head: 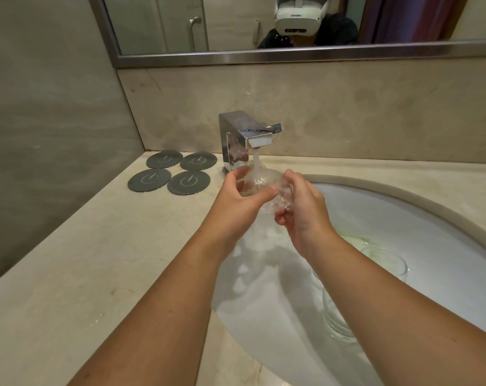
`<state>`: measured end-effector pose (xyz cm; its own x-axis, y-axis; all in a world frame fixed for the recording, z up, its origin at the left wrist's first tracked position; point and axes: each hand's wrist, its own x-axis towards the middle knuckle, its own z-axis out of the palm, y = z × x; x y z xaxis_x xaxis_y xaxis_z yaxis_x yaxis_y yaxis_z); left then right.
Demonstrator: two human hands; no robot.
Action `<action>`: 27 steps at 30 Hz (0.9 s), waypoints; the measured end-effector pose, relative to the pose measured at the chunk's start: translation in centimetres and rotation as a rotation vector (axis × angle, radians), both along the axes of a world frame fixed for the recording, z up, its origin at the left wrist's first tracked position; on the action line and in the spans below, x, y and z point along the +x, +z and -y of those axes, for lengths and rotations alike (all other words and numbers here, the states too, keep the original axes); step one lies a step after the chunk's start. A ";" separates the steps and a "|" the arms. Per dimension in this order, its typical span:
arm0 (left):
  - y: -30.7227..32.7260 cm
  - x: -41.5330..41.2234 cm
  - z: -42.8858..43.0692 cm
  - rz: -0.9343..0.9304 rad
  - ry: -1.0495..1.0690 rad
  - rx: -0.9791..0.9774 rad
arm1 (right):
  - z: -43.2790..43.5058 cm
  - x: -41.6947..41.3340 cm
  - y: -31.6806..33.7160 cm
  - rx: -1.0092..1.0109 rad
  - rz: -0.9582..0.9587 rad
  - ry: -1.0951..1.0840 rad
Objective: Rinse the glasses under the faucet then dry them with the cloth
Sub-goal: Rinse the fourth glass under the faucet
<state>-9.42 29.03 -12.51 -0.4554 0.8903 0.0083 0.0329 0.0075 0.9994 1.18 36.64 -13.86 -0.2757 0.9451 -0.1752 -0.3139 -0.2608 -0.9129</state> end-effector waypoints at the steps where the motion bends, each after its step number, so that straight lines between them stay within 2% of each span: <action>1: 0.0 0.1 0.0 0.019 0.003 -0.020 | 0.0 0.0 0.0 0.014 0.002 -0.013; 6: 0.4 0.2 0.3 0.068 0.022 -0.092 | -0.2 0.2 0.2 0.071 0.001 -0.031; 13: 0.5 0.3 0.5 -0.038 0.026 0.005 | -0.5 0.3 -0.3 0.007 0.112 0.003; 19: 0.5 0.2 0.6 -0.111 -0.035 0.010 | -0.4 0.1 -0.2 -0.032 -0.033 -0.021; 27: 0.6 0.6 0.7 -0.035 -0.015 -0.079 | -0.6 0.2 -0.2 0.094 -0.014 -0.125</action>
